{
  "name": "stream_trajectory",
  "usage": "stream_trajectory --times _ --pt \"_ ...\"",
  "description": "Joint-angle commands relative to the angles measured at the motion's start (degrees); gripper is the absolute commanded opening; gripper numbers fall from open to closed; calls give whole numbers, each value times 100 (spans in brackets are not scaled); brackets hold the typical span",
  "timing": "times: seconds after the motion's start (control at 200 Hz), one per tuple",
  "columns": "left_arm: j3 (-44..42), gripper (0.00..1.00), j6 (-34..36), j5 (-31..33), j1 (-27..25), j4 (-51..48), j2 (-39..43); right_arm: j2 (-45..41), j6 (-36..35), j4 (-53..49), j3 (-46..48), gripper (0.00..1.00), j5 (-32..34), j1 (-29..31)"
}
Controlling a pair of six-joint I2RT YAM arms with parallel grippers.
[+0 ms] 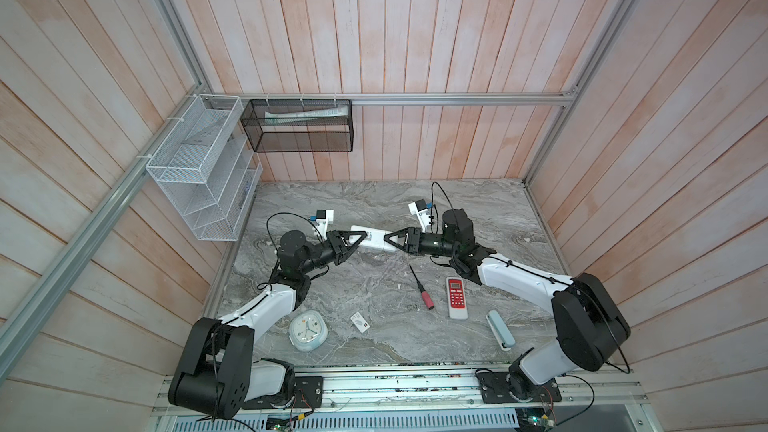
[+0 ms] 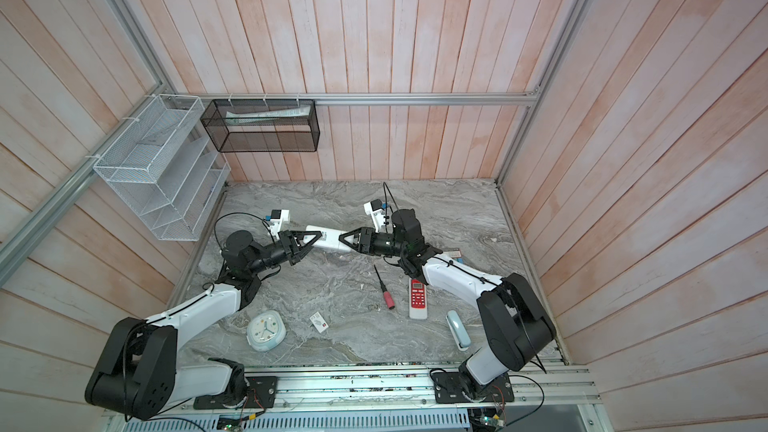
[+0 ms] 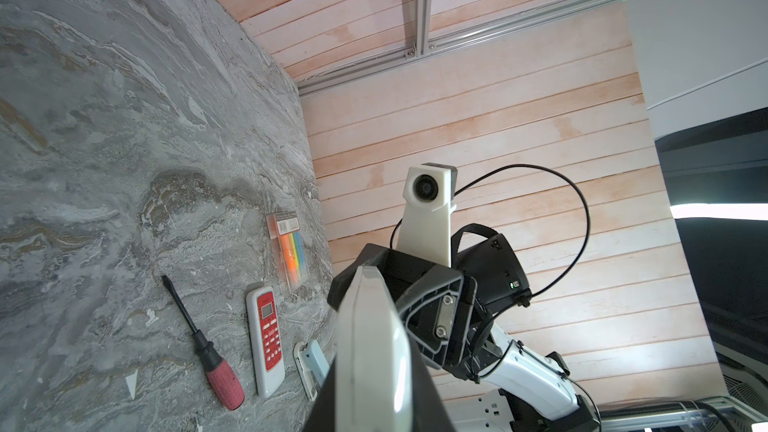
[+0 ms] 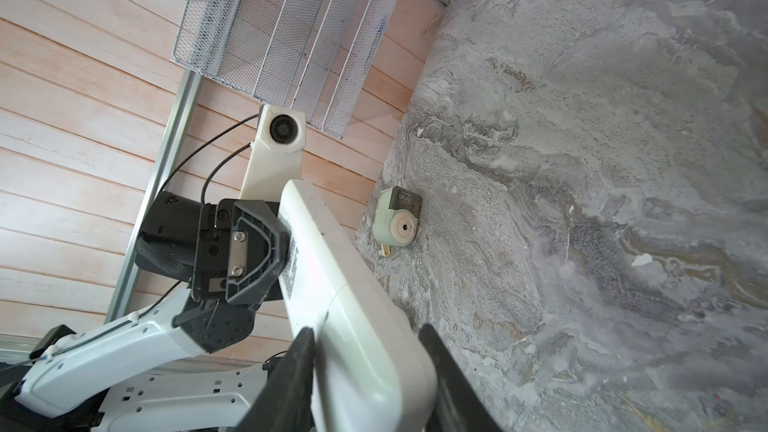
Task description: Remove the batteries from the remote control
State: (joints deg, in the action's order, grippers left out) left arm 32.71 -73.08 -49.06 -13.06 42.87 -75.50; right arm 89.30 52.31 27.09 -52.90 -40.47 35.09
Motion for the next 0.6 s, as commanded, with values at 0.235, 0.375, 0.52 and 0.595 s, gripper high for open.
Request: stream_trajectory --times 0.235,0.375,0.52,0.595 --pt "-28 3 -250 -81 -3 460 75 1 209 427 250 36 -231 -94" --pt "7 3 -303 -58 -4 476 89 -73 200 411 336 36 -246 -168" --pt "7 3 -387 -38 1 526 96 -87 169 369 377 37 -250 -200" --pt "5 3 -397 -33 -4 525 97 -81 165 373 370 39 -251 -207"
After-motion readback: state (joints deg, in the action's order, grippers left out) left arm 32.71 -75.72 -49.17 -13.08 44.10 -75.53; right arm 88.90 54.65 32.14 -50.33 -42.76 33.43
